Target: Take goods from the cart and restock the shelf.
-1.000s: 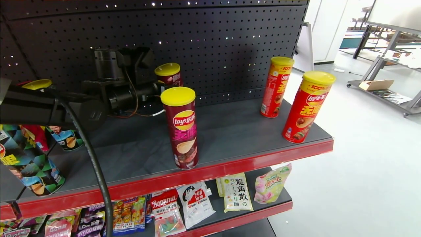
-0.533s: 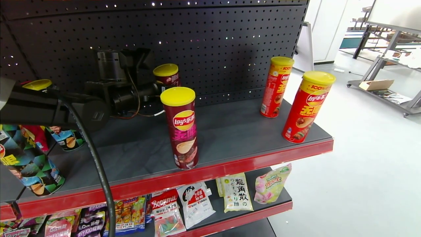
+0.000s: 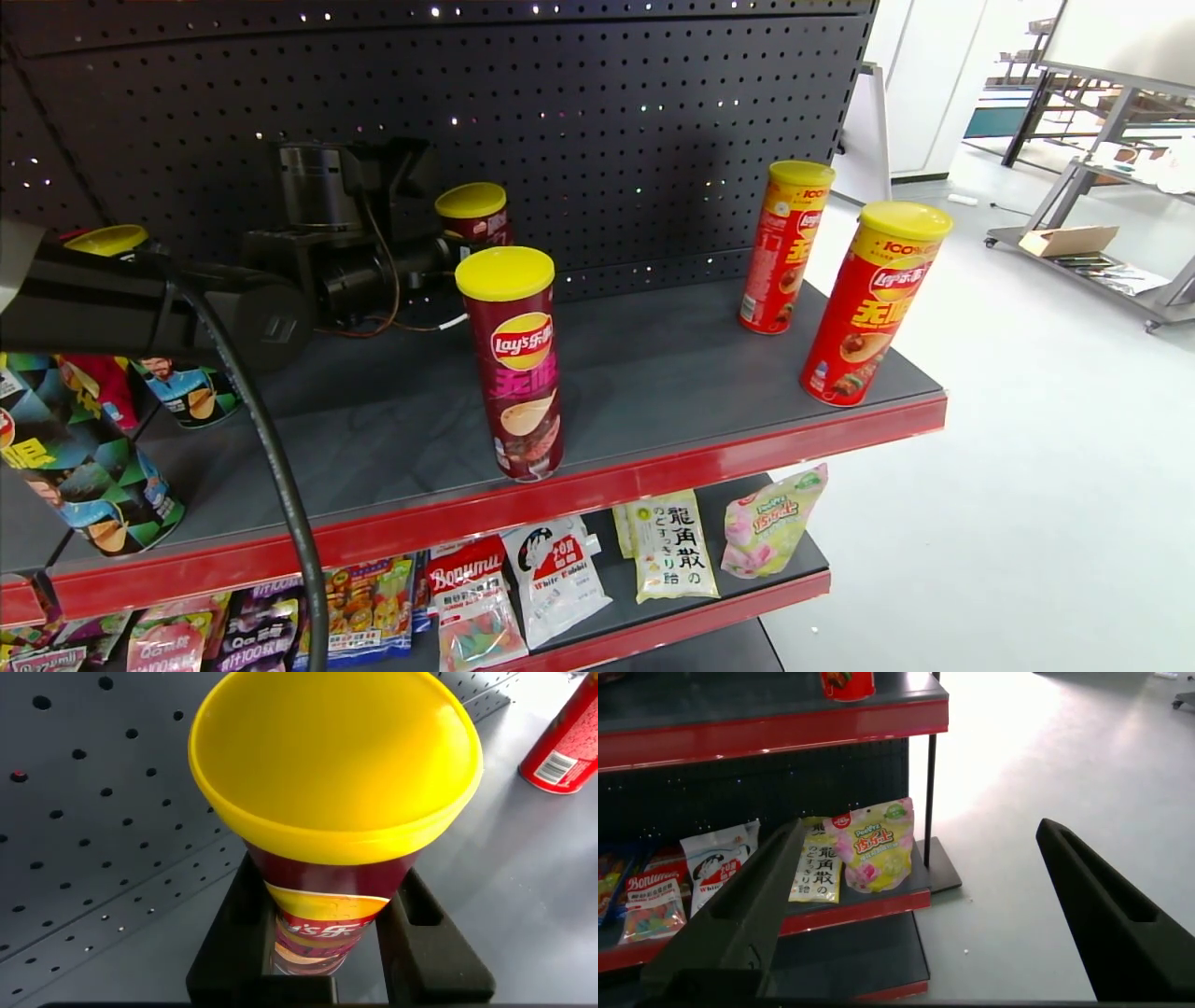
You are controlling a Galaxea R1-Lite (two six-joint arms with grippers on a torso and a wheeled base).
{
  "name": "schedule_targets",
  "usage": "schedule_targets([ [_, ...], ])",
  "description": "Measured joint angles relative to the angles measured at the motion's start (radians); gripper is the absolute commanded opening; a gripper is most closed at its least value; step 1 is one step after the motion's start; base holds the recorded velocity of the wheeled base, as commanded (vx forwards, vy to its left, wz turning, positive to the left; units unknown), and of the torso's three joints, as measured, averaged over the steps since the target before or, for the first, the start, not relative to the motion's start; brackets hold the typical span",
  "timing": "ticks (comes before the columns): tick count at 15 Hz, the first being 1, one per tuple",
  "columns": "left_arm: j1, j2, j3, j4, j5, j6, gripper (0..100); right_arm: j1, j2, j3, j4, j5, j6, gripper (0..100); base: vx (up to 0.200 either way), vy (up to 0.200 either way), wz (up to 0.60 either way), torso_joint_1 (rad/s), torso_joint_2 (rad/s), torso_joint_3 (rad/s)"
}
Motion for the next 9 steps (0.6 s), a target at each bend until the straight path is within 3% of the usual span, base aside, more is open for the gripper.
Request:
schedule_targets([
  [9,-0.010,0.004,0.000,0.003,0.000,-0.002,0,0.000,0.000,0.000,0.000,0.000,0.000,100,0.000,0.000,0.00,0.000,0.00,0.000],
])
